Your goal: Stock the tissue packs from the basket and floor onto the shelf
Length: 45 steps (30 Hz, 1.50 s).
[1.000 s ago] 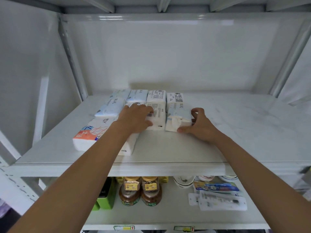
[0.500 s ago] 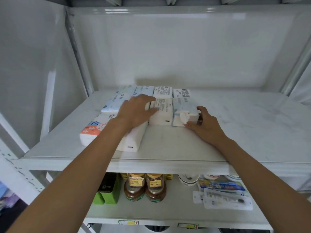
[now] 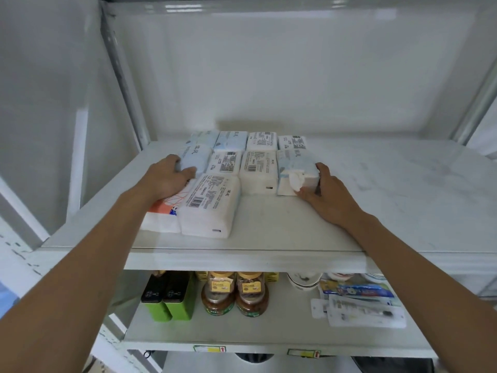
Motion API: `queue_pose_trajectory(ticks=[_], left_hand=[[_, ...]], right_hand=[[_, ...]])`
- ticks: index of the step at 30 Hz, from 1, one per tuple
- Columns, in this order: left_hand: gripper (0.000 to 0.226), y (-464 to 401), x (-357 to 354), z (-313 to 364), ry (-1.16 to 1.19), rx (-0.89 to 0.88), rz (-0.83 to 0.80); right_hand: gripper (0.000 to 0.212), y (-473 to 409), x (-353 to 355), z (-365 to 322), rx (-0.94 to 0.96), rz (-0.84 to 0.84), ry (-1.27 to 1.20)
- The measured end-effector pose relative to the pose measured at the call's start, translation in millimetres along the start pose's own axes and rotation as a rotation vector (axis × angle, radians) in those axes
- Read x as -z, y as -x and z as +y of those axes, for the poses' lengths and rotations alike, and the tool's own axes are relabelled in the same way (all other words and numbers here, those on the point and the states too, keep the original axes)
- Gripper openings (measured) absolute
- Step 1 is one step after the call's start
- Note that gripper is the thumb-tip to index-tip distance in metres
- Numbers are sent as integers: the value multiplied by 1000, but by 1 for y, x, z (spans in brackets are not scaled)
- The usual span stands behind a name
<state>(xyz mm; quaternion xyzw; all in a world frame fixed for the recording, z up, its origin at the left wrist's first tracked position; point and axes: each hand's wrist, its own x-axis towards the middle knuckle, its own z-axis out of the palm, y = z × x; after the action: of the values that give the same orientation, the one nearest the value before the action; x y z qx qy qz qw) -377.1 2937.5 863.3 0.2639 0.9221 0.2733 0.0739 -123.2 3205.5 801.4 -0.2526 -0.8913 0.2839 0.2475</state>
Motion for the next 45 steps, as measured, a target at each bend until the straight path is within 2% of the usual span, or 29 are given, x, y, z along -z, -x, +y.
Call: queue_pose_trajectory(ticks=[3, 5, 7, 8, 10, 11, 13, 14, 16, 20, 26, 30, 32, 34, 36, 37, 39, 41, 43, 45], left_hand=[[75, 1, -2, 1, 72, 25, -2], [75, -1, 1, -4, 269, 58, 15], [70, 2, 5, -10, 434, 76, 135], [66, 7, 7, -12, 418, 43, 228], [56, 27, 9, -11, 341, -166, 350], [52, 42, 8, -9, 299, -306, 320], [56, 71, 0, -5, 116, -538, 115], [64, 81, -7, -7, -41, -606, 17], [79, 91, -21, -12, -309, -661, 2], [77, 87, -32, -18, -457, -682, 158], [80, 88, -36, -18, -481, -658, 162], [86, 88, -30, -14, -369, -611, 92], [82, 87, -26, -11, -243, -573, 53], [71, 87, -22, -3, -118, -523, 31], [50, 84, -18, 10, -34, -448, 15], [41, 80, -15, 20, -11, -406, 17], [42, 70, -12, 40, -20, -341, 26], [41, 62, -13, 61, -133, -301, 31], [35, 56, -18, 82, -259, -335, 65], [41, 51, -23, 97, -320, -394, 74]], right_hand=[[74, 0, -1, 0, 4, 5, 29], [73, 0, -1, 0, 0, 7, 29], [70, 1, -1, 0, -5, 6, 20], [69, 2, -1, 0, -1, 4, 15], [67, 2, 0, -1, 6, 2, 10], [68, 2, 0, 0, 6, 2, 10], [68, 1, -1, 1, 9, 1, 3], [68, 1, 0, 1, 13, -1, 2], [68, 2, 0, 1, 17, 6, -1], [70, 3, -1, 0, 12, 8, 8], [69, 4, 2, -1, 7, 9, -8], [65, 6, 1, -2, -9, 19, -45], [72, 9, 3, -6, -47, 17, -113], [85, 13, 5, -9, -93, 48, -191], [86, 18, 6, -13, -86, 80, -189], [83, 20, 7, -17, -61, 82, -160], [77, 22, 8, -26, -20, 105, -63], [73, 20, 13, -40, 11, 143, 52], [70, 12, 21, -53, 84, 146, 191], [66, 5, 28, -62, 138, 64, 332]])
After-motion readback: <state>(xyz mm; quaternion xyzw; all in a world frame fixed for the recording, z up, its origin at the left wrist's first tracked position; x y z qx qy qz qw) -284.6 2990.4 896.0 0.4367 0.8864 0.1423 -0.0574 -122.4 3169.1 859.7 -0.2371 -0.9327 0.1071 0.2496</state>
